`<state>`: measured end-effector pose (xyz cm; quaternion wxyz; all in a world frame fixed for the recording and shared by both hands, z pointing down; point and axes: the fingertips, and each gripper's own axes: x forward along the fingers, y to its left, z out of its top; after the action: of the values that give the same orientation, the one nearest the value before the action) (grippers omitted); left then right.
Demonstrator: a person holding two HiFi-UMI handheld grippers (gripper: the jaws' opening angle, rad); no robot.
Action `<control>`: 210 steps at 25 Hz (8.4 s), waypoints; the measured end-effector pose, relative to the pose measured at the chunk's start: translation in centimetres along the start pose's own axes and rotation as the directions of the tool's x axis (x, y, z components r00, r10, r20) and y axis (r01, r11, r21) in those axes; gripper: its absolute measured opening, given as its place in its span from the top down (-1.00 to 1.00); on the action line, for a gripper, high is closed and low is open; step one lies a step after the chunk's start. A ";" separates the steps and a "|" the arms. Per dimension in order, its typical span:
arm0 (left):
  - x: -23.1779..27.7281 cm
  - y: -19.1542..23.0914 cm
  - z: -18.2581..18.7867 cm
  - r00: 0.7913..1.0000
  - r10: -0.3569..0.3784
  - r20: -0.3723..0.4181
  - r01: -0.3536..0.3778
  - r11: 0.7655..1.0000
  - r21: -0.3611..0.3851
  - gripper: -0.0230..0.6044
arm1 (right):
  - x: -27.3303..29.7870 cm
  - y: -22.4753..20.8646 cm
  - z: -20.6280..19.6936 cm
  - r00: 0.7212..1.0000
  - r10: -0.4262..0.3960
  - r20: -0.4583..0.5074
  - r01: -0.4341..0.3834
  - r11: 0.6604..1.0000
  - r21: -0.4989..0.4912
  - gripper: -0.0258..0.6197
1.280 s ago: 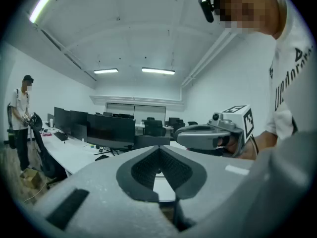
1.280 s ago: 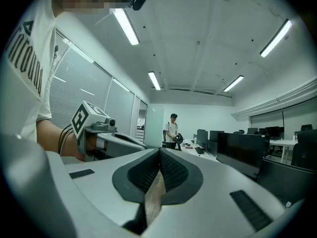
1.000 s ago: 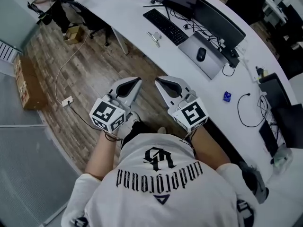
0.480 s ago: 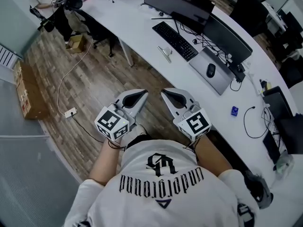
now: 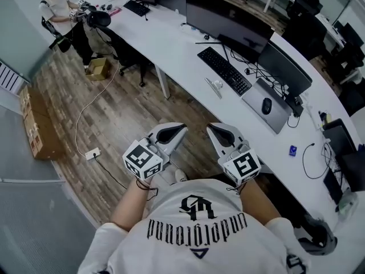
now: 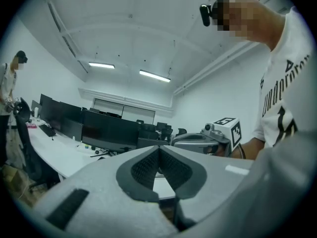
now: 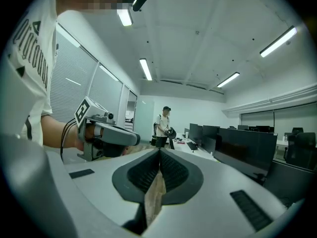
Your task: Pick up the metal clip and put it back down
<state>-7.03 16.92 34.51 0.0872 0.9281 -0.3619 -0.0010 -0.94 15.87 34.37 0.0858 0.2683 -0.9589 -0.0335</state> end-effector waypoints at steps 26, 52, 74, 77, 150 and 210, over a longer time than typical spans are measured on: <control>7.9 8.0 -0.5 1.000 0.013 -0.008 -0.013 1.000 -0.012 0.89 | 4.8 -10.9 -3.7 1.000 -0.006 -0.024 0.008 0.996 0.093 0.87; 27.5 9.5 -1.5 0.997 -0.055 -0.052 0.056 0.998 0.015 0.89 | 0.9 -27.3 -6.7 0.999 -0.044 -0.025 0.047 0.989 0.142 0.87; 30.9 18.1 -5.8 0.989 -0.056 -0.135 0.049 0.997 -0.054 0.89 | 8.1 -33.0 -12.8 0.987 -0.067 -0.148 0.103 0.963 0.248 0.87; 31.0 19.4 -6.8 0.987 -0.056 -0.154 0.047 0.997 -0.063 0.89 | 9.4 -33.6 -14.1 0.984 -0.067 -0.167 0.111 0.957 0.267 0.87; 35.2 30.7 -28.1 0.889 -0.179 -0.421 0.075 0.965 -0.251 0.89 | 21.5 -34.9 -43.2 0.843 0.006 -0.538 0.271 0.859 0.434 0.78; 24.0 15.8 -9.1 0.977 0.132 -0.166 -0.135 0.991 -0.009 0.89 | 3.4 -29.9 -14.2 0.977 -0.118 -0.177 0.141 0.983 0.119 0.80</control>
<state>0.64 -9.19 47.47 0.1262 0.8977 -0.4148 0.0781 13.99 -11.64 45.56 0.1468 0.3371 -0.9287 0.0471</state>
